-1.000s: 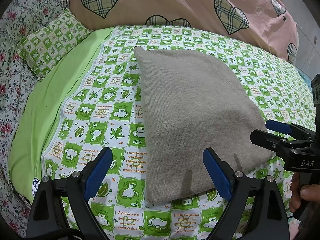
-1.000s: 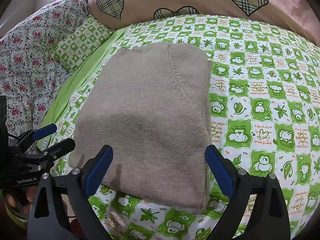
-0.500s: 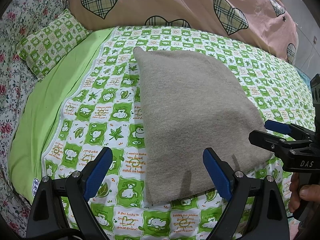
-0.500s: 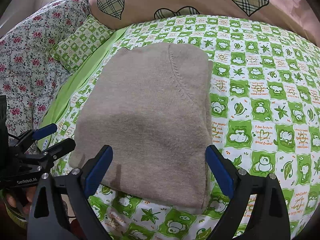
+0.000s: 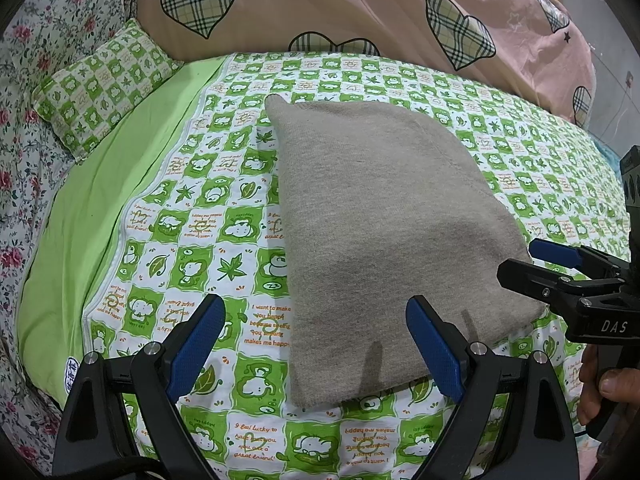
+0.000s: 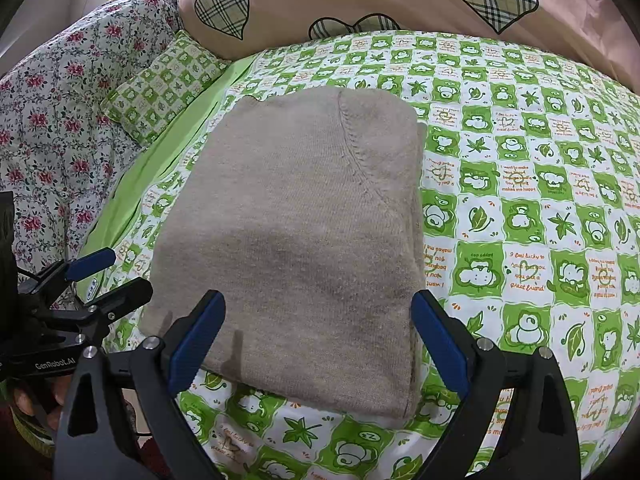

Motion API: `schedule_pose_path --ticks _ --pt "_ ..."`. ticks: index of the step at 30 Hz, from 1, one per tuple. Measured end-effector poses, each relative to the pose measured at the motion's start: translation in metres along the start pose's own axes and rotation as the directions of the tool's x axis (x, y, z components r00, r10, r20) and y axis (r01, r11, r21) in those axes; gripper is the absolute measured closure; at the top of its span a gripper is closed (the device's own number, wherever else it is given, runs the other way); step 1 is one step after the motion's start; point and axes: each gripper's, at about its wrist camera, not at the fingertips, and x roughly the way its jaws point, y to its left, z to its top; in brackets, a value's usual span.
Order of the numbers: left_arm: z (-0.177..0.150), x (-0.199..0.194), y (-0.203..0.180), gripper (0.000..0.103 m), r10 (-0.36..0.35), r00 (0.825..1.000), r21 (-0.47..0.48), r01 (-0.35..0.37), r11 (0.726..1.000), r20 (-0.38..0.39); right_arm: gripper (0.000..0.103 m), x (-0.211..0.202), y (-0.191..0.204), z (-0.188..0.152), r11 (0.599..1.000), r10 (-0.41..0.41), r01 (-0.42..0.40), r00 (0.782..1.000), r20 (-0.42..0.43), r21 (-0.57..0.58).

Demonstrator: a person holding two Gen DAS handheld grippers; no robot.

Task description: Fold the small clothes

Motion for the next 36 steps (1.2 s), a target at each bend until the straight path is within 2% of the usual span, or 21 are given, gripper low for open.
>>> schedule_pose_path --ticks 36 --pt "0.0025 0.0008 -0.0028 0.011 -0.009 1.0 0.005 0.009 1.0 0.001 0.008 -0.0013 0.0019 0.0022 1.0 0.0 0.0 1.0 0.005 -0.001"
